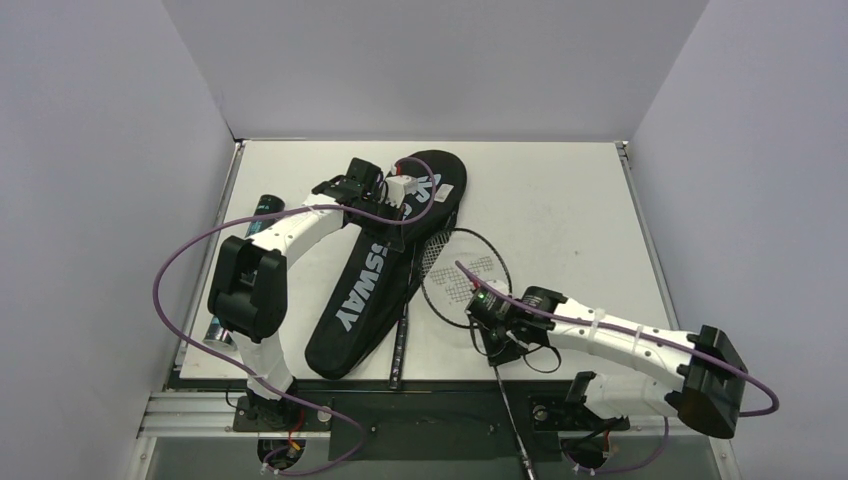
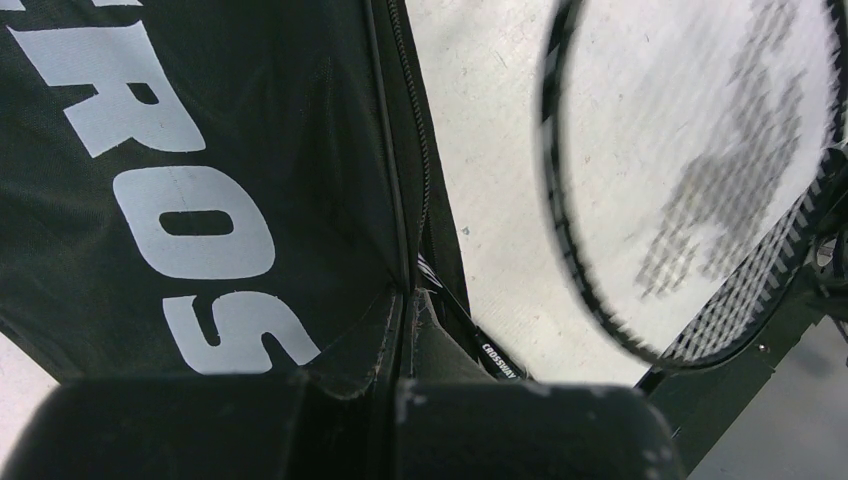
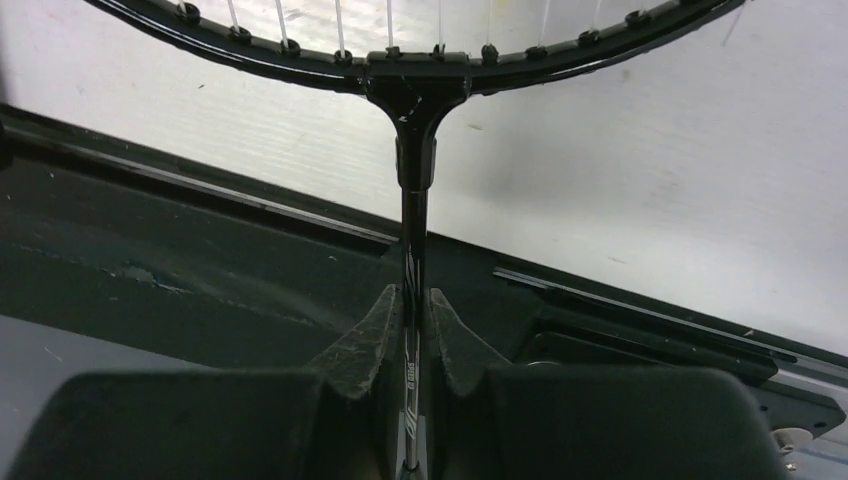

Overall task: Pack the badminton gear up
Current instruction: Place the racket in the racket bag.

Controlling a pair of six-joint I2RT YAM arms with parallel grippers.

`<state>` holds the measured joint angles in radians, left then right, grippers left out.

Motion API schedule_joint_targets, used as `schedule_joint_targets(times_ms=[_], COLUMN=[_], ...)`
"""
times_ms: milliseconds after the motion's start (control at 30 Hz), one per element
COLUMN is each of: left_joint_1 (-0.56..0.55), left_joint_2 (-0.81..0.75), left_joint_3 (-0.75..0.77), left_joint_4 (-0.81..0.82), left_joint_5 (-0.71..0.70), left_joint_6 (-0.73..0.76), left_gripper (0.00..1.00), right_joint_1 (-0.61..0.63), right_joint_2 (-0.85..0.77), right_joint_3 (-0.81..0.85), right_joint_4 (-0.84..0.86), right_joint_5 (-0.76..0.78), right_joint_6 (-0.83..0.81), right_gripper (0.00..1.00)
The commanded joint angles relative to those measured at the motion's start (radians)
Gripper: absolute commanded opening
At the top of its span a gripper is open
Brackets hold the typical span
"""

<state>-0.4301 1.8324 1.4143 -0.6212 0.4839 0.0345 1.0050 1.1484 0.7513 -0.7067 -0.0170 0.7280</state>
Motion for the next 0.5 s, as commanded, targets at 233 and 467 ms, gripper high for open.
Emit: schedule_joint_targets(times_ms=[233, 467], left_joint_1=[0.007, 0.007], left_joint_2=[-0.018, -0.023], left_joint_3=[0.062, 0.059], left_joint_4=[0.02, 0.015], left_joint_5=[0.035, 0.046], left_joint_6=[-0.009, -0.007], left_gripper=[0.0, 0.0], right_joint_1=[0.033, 0.021], right_joint_2=[0.25, 0.439], right_joint_3=[0.132, 0.256], right_joint_4=[0.054, 0.089], right_joint_5=[-0.048, -0.072], right_joint_6=[-0.095, -0.157], right_gripper=[0.0, 0.0])
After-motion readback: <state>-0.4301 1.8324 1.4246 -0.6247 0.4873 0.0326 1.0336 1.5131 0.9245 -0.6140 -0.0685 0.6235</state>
